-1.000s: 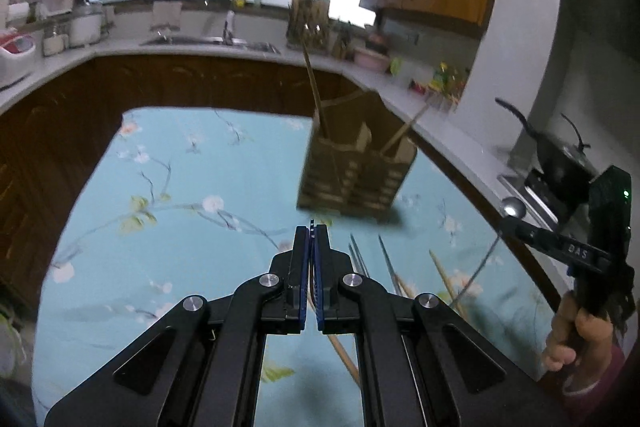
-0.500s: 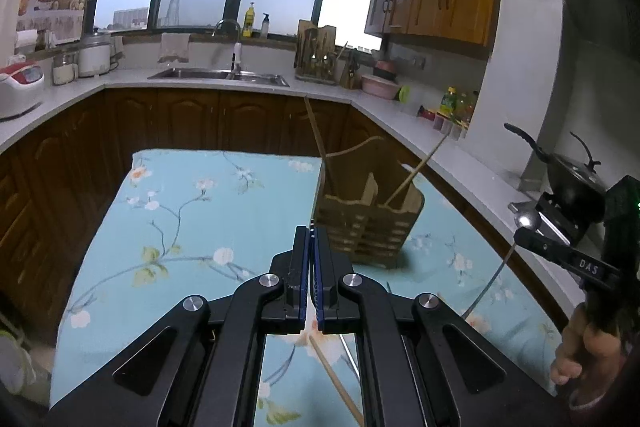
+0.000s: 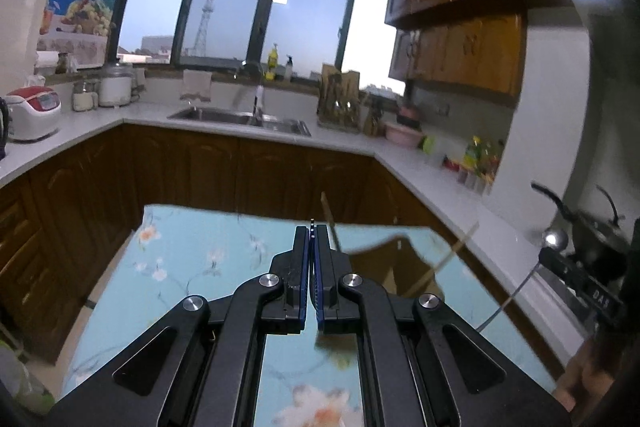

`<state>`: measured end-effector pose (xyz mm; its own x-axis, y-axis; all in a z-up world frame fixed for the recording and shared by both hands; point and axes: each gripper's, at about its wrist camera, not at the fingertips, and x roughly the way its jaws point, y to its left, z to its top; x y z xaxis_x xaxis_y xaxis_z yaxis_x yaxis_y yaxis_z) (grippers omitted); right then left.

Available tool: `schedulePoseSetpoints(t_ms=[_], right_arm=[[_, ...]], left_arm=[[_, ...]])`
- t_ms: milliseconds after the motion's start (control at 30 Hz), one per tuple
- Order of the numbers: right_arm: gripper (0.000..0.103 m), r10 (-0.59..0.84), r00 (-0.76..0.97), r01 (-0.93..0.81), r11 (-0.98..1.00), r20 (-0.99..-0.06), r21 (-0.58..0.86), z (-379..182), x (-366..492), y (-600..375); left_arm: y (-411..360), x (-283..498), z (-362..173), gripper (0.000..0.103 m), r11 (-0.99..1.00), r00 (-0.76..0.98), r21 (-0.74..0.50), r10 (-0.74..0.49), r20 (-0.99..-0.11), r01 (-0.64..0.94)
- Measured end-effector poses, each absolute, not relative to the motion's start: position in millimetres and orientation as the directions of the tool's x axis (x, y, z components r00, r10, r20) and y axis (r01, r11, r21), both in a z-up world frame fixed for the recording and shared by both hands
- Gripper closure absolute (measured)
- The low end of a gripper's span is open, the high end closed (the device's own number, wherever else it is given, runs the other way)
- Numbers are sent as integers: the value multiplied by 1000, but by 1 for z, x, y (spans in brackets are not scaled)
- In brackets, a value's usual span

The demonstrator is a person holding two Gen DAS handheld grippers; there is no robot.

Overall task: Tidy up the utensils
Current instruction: 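Lower the chopstick and spoon into the wooden holder and open both tools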

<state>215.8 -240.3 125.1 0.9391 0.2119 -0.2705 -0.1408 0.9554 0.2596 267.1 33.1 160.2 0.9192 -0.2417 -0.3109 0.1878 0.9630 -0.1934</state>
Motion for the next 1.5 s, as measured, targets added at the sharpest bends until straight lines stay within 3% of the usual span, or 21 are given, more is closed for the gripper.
schedulePoseSetpoints(t_ms=[233, 467, 1000, 1333, 1433, 1500], right_arm=[[100, 151, 967, -118, 979, -204, 167, 146, 257, -223], [100, 136, 957, -108, 987, -258, 120, 117, 291, -212], [99, 240, 868, -175, 967, -435, 184, 53, 332, -217], [97, 261, 857, -173, 958, -445, 228, 53, 332, -223], [96, 264, 859, -171, 955, -439, 241, 56, 334, -225], [95, 269, 860, -173, 953, -433, 247, 58, 334, -228]], left_arm=[[7, 316, 177, 101, 974, 944, -157, -201, -263, 164], [-28, 362, 143, 101, 983, 928, -68, -185, -323, 172], [-58, 385, 79, 100, 959, 847, -34, -265, -460, 282], [-56, 387, 77, 99, 959, 845, -38, -264, -465, 279], [-55, 386, 79, 95, 959, 847, -48, -269, -459, 279], [-51, 382, 83, 85, 957, 848, -64, -280, -449, 282]])
